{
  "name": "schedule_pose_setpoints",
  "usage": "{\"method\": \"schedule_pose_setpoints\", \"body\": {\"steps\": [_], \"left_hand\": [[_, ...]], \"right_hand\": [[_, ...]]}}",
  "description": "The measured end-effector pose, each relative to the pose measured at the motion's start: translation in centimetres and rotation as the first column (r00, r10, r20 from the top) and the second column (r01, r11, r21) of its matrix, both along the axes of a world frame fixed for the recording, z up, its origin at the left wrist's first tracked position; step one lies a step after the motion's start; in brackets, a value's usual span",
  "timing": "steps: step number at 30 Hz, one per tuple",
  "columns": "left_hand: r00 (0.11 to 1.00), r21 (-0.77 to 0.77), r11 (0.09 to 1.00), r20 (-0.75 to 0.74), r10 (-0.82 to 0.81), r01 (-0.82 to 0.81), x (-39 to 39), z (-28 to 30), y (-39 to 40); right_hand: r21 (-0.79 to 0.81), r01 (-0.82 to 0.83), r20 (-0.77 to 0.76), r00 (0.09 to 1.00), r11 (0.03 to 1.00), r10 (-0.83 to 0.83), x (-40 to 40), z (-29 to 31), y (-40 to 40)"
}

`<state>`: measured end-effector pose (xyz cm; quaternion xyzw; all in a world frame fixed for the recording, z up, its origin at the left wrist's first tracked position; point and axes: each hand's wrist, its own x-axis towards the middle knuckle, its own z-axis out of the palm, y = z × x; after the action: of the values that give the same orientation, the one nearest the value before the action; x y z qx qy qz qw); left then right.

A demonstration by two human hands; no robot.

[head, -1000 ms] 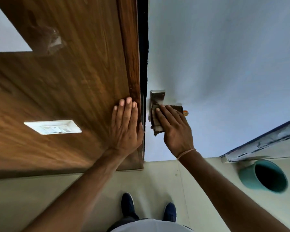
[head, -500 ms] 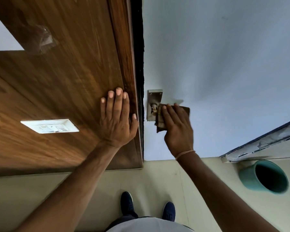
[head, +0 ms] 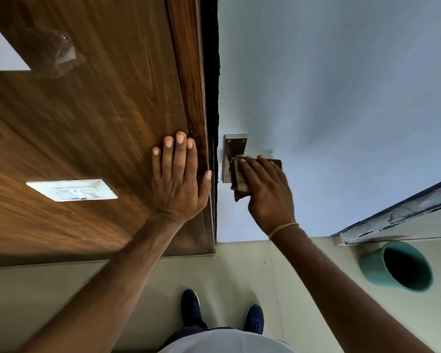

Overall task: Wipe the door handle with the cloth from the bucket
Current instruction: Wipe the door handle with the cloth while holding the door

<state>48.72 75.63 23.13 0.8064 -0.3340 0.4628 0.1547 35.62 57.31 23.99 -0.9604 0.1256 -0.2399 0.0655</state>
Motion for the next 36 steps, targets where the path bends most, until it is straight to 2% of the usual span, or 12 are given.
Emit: {"method": "schedule_pose_setpoints", "body": {"steps": [3, 8, 13, 17, 21, 25, 29, 33, 36], "left_hand": [[1.000, -0.002, 1.000, 0.004, 0.013, -0.013, 0.0, 0.1, -0.1], [1.000, -0.029, 0.999, -0.006, 0.021, -0.021, -0.1, -0.1, -0.5], [0.999, -0.015, 1.000, 0.024, 0.028, -0.028, 0.1, -0.1, -0.2], [1.000, -0.023, 0.999, 0.014, 0.026, -0.026, 0.0, -0.1, -0.3], [0.999, -0.006, 1.000, 0.035, 0.016, -0.016, 0.2, 0.0, 0.0], [0.999, -0.009, 1.000, 0.038, 0.016, -0.015, 0.1, 0.0, 0.0], [1.000, -0.016, 1.000, 0.021, 0.020, -0.020, 0.2, -0.1, -0.2], [1.000, -0.017, 1.000, 0.026, 0.010, -0.009, 0.2, -0.2, -0.3], [0.999, -0.025, 1.000, 0.041, 0.010, -0.009, 0.3, -0.3, -0.2]], "right_hand": [[0.066, 0.108, 0.018, 0.994, 0.992, -0.110, -0.4, 0.4, -0.7], [0.004, -0.060, -0.013, 0.998, 0.998, 0.060, 0.9, 0.6, 1.6], [0.018, -0.043, -0.023, 0.999, 0.999, 0.044, 0.6, 1.4, 0.4], [-0.095, -0.230, -0.024, 0.973, 0.968, 0.229, 1.2, 1.3, 1.2], [-0.025, -0.122, 0.048, 0.991, 0.992, 0.123, 0.4, 1.3, 0.0], [-0.069, -0.228, 0.041, 0.972, 0.971, 0.231, 0.9, 1.1, 0.4], [0.052, -0.117, 0.070, 0.991, 0.992, 0.113, 1.3, 1.8, 0.0], [0.046, -0.212, 0.034, 0.977, 0.976, 0.210, 1.2, 1.7, 0.8], [0.088, -0.140, 0.056, 0.989, 0.986, 0.136, 0.4, 1.4, -1.1]]}}
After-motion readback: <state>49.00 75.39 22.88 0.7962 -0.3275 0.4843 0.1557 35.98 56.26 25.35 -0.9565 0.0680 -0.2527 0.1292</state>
